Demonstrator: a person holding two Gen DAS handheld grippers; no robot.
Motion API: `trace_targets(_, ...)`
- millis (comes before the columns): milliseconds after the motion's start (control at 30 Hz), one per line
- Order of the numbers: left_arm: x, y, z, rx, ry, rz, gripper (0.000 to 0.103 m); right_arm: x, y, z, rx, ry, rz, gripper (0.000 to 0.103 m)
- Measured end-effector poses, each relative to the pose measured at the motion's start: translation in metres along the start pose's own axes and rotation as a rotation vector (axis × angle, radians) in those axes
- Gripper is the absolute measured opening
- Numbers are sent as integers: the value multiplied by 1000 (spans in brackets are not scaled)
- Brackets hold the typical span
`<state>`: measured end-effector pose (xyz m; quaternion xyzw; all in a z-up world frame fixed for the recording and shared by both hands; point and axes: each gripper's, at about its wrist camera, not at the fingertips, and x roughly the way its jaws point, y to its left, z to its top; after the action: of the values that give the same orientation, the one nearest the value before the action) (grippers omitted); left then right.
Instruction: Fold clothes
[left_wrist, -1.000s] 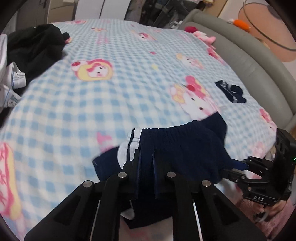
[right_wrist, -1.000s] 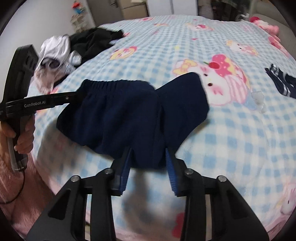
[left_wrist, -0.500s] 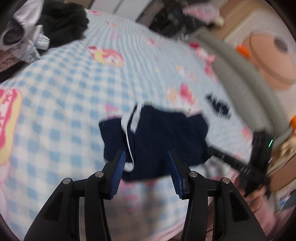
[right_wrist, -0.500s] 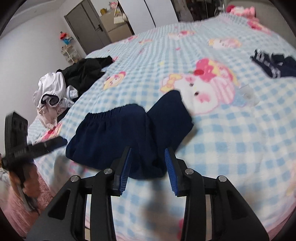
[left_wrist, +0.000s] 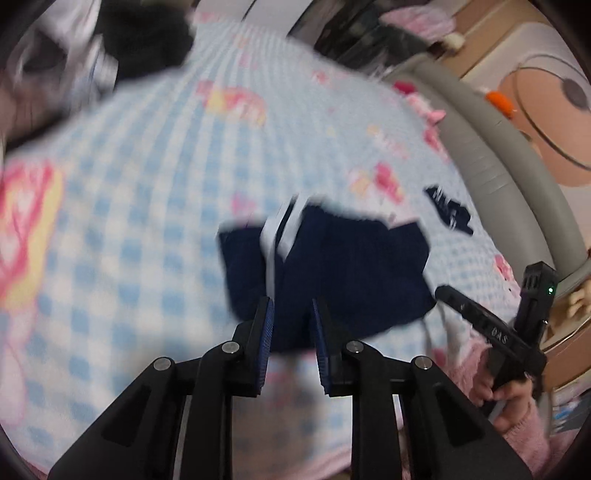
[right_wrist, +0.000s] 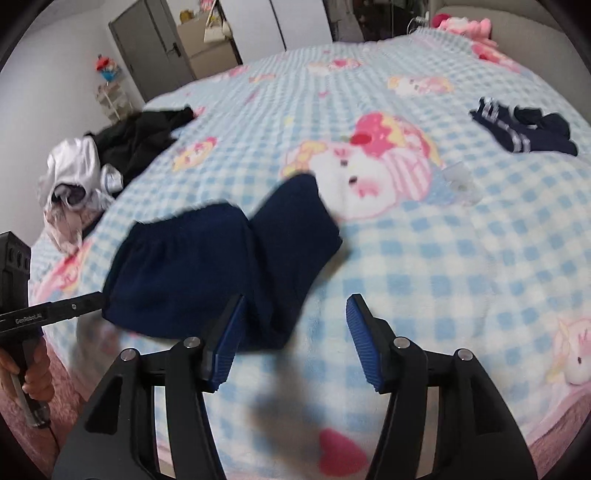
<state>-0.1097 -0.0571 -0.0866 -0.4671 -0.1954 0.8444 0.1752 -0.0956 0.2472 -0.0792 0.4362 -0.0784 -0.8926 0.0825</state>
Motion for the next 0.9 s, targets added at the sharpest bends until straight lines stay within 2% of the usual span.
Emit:
trace_targets(67, 10, -4, 4, 26, 13, 21, 23, -4, 7, 5, -19, -31, 16, 58)
trace_targets(200, 30, -12, 11, 79, 38, 64, 23, 22, 29, 14, -85, 26, 51, 57)
trace_targets(333, 51, -20, 18, 131, 63, 106, 22, 49, 23, 10, -50, 96, 21, 54)
trace_targets(400, 58, -23, 20, 153, 74, 126, 15, 50, 16, 6, -37, 103, 17, 54)
trace_targets(500, 43, -14, 16, 144, 74, 129, 12, 44, 8, 1, -60, 95, -22, 59)
trace_targets(533, 36, -11, 16, 135, 57, 119, 12, 42, 3, 1, -43, 97, -5, 59)
trace_targets(567, 29, -8, 16, 127, 41, 109, 15, 38, -2, 2, -11, 95, 13, 59)
trace_targets(600, 22, -3, 16, 113, 22, 101, 33, 35, -6, 3, 19, 94, 30, 59)
trace_targets(667, 6, 14, 14, 33, -13, 59, 58, 31, -8, 7, 51, 93, 51, 59)
trace_targets(733, 8, 28, 12, -48, 11, -21, 58, 33, -7, 10, 58, 105, 83, 60)
trace_targets(833, 16, 31, 10, -56, 23, -30, 58, 51, -2, 13, 73, 145, 108, 60)
trace_targets(900, 22, 32, 10, -63, 31, -44, 58, 60, -1, 14, 88, 165, 104, 63)
